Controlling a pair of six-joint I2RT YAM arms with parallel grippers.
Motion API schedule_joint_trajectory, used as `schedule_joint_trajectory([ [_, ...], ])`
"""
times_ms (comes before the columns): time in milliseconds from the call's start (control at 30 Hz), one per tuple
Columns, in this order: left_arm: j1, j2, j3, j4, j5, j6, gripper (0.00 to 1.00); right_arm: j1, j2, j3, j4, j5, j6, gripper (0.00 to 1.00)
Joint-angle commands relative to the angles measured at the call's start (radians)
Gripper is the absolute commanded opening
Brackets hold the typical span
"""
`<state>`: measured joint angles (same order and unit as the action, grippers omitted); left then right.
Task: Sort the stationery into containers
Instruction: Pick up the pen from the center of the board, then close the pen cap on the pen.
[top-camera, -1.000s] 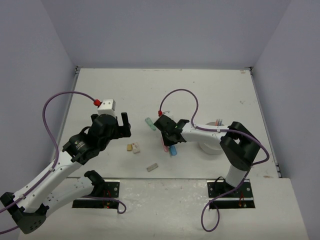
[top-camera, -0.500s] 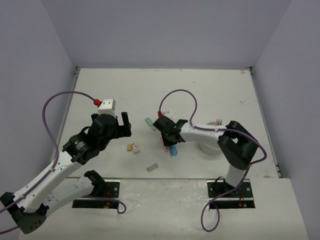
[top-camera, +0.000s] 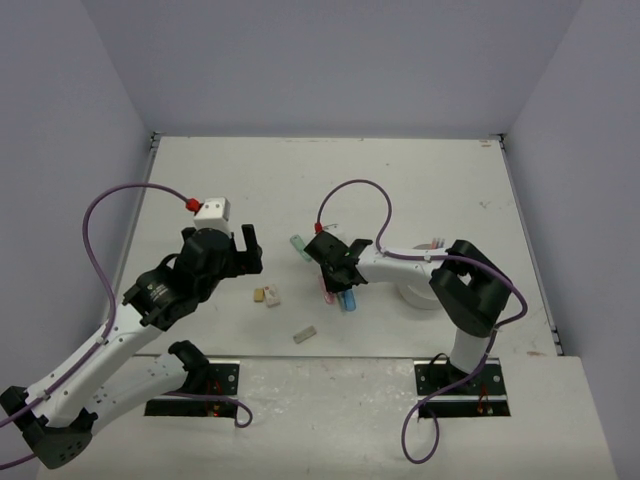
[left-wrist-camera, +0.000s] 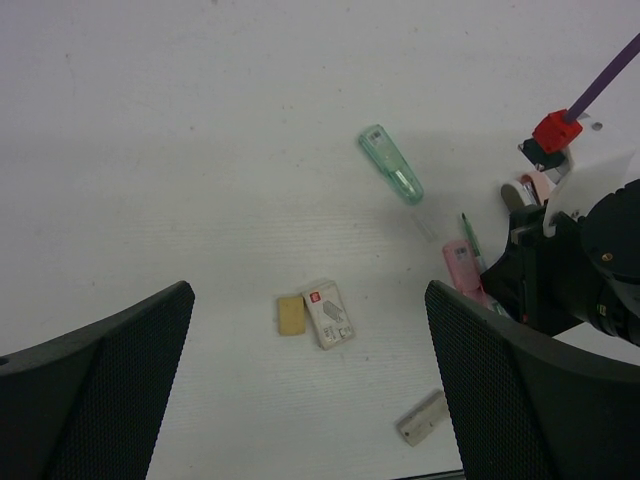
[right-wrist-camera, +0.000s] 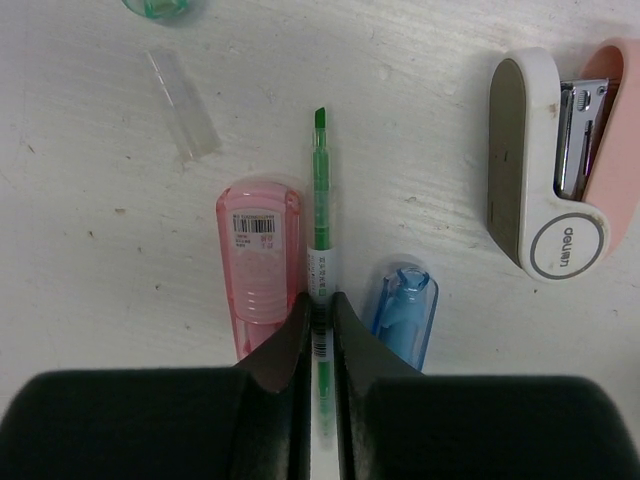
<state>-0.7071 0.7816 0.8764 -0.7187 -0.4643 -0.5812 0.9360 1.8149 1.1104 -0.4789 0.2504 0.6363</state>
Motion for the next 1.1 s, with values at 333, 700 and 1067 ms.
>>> schedule_joint_trajectory([
  [333, -0.001, 0.220, 0.030, 0.050, 0.093, -0.287, 1.00, 0.004, -0.298, 0.066, -0.157, 0.157, -0.015, 0.00],
  [700, -0.142, 0.587, 0.155, 0.002, 0.013, -0.725, 0.90, 0.003, -0.689, -0.070, -0.228, 0.249, -0.013, 0.00],
  [1067, -0.145, 0.937, 0.384, -0.083, 0.029, -0.813, 0.49, -0.003, -0.758, -0.159, -0.215, 0.250, -0.009, 0.00],
])
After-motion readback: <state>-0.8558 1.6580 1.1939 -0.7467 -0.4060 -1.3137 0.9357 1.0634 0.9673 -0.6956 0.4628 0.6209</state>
